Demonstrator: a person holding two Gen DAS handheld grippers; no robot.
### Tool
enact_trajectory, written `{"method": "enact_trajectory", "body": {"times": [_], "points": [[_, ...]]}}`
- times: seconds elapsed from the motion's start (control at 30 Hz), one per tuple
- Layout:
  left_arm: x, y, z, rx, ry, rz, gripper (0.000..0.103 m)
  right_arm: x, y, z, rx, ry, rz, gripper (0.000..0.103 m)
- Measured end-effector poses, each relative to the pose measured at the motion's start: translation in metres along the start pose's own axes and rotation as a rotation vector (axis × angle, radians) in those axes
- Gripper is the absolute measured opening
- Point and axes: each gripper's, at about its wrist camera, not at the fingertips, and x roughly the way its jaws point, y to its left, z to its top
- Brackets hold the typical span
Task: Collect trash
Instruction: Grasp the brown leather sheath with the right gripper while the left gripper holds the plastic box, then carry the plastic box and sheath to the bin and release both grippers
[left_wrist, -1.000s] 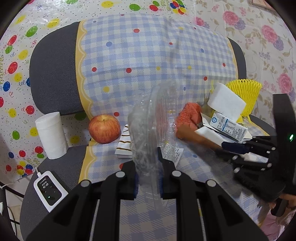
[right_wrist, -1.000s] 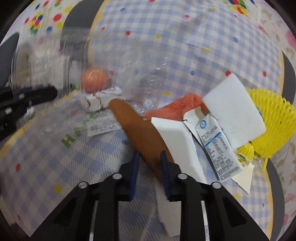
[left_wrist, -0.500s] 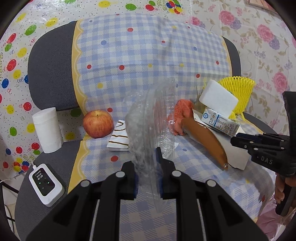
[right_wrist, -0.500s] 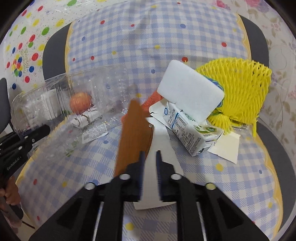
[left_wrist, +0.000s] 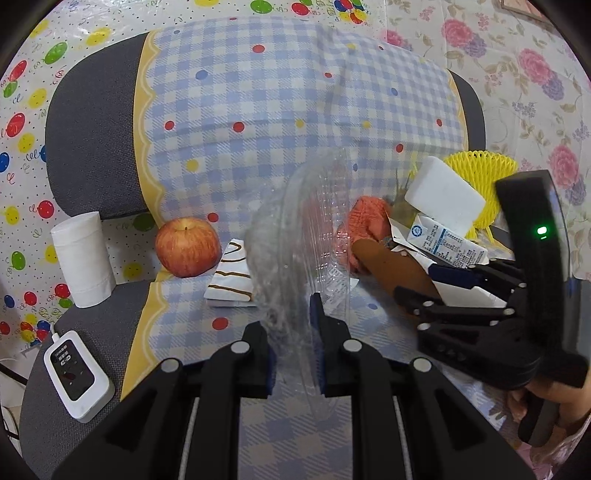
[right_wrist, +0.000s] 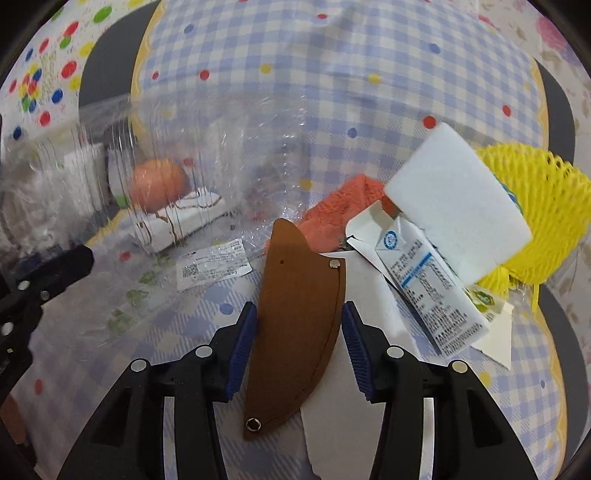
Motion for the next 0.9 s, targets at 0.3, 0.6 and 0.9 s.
{"method": "enact_trajectory", "body": {"times": [0.3, 0.6, 0.9], "points": [[0.000, 0.001, 0.001, -0.007, -0.003, -0.005, 0.014, 0.007, 0.023, 0.008, -0.091, 0.029, -0.047, 0.062], [-0.003, -0.002, 0.003, -0.009, -0.003, -0.007, 0.014, -0.025, -0.037, 0.000, 0.141, -0.049, -0.036, 0.013], [-0.036, -0.011, 0.011, -0.012, -0.070, -0.024, 0.013, -0.089, -0.092, -0.020, 0.298, -0.152, 0.015, 0.011]]}}
